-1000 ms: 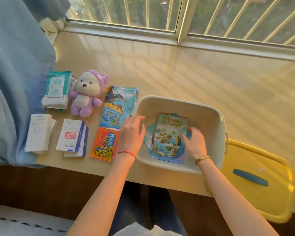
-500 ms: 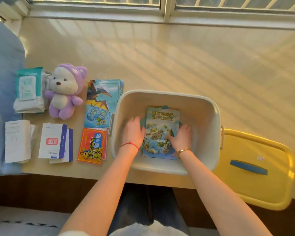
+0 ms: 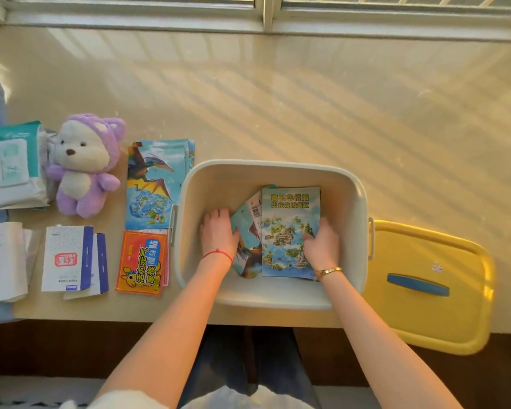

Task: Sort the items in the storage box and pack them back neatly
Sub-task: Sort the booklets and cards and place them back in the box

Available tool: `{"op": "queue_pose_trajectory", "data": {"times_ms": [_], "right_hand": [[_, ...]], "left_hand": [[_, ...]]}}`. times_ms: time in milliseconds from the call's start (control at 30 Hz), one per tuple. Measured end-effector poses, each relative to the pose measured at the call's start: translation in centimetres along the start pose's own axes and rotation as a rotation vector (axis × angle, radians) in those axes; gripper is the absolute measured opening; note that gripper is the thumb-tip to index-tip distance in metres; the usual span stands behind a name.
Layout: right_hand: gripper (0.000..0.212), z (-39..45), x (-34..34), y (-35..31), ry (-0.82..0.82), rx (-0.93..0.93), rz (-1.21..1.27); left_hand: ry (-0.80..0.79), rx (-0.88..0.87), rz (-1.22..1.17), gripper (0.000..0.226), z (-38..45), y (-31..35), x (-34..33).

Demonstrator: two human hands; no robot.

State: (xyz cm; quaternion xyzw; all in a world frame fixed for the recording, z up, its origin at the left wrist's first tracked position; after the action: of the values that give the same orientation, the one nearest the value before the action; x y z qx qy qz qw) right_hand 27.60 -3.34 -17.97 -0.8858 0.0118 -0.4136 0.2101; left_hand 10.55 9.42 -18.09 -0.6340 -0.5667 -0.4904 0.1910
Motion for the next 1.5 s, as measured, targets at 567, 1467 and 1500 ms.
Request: {"op": "queue_pose_trajectory", "data": {"times_ms": [567,1467,1500], "right_hand": [[0.061,-2.7,2.8,-0.3,-0.134,0.012,0.361],[0.024,-11.6,5.6,-8.6,-0.267,0.319,0.558],[0.022,-11.8,5.2,-9.4,-0.273,0.319,0.544]], "left_hand": [[0.048,-0.035,-0.492,0.022,-3.8,0.5,3.4],[0.247,-0.071,-0.908,0.017,-11.1,0.1,12.5],[0.272,-0.059,-0.926,0.018,-11.0,-0.8,13.3]]}}
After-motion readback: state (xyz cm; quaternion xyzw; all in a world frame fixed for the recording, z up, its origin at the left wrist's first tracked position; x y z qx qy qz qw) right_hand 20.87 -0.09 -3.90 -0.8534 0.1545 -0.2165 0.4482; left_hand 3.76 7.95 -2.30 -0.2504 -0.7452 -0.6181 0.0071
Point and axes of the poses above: each hand's wrist, its own z-axis towards the middle knuckle, its own x-axis out of the back of the hand, y = z × x, the point moved 1 cm from there along z, towards the middle knuckle, and after that the axes turned 5 degrees about -x, right-handed, at the moved point
